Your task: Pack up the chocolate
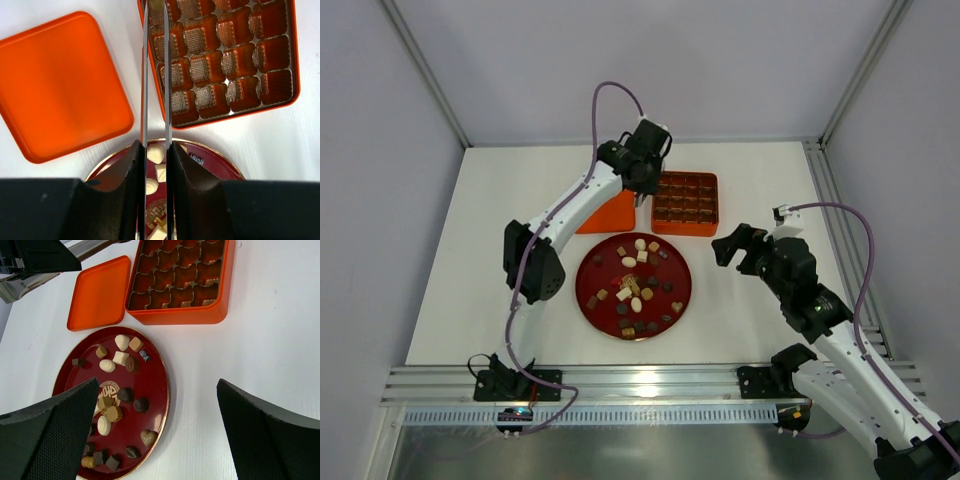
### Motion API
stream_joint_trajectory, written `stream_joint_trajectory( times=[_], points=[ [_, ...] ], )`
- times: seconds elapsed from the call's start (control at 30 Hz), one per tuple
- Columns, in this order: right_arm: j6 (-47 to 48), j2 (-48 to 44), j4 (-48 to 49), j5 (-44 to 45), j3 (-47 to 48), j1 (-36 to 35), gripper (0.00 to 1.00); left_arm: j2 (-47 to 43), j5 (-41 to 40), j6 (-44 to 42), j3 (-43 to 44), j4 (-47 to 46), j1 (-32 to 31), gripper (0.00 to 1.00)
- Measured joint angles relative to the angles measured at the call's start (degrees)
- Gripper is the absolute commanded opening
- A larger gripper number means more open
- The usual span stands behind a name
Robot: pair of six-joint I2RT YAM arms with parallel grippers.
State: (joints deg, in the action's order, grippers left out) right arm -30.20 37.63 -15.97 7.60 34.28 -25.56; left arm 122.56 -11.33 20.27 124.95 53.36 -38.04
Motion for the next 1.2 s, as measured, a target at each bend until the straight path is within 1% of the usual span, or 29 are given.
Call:
stream_joint_trajectory(
  times=[0.17, 0.33, 0.47, 0.63, 0.7, 0.83, 1.2],
  points=[
    [0.0, 0.02, -0.02, 0.0, 0.0, 0.0, 1.0, 1.22, 0.33, 0.0, 0.46, 0.0, -0.02, 0.15],
    [0.02, 0.02, 0.0, 0.0, 0.0, 0.0, 1.0, 3.04, 0.48, 0.0, 0.46, 0.02, -0.02, 0.17],
    [0.04, 0.02, -0.02, 0.02, 0.0, 0.0, 1.0, 3.5, 0.55, 0.0, 0.46, 0.0, -0.02, 0.22],
    [0.04, 0.33, 0.0, 0.0, 0.0, 0.0, 1.0, 3.5, 0.55, -0.02, 0.46, 0.0, -0.02, 0.26],
    [0.04, 0.37, 0.0, 0.0, 0.0, 0.0, 1.0, 3.5, 0.52, -0.09, 0.46, -0.02, -0.02, 0.31],
    [0.04, 0.39, 0.0, 0.0, 0.0, 0.0, 1.0, 3.5, 0.52, -0.33, 0.46, -0.02, -0.02, 0.36],
    [0.04, 0.37, 0.0, 0.0, 0.0, 0.0, 1.0, 3.5, 0.55, -1.16, 1.4, 0.07, -0.02, 0.37]
  ],
)
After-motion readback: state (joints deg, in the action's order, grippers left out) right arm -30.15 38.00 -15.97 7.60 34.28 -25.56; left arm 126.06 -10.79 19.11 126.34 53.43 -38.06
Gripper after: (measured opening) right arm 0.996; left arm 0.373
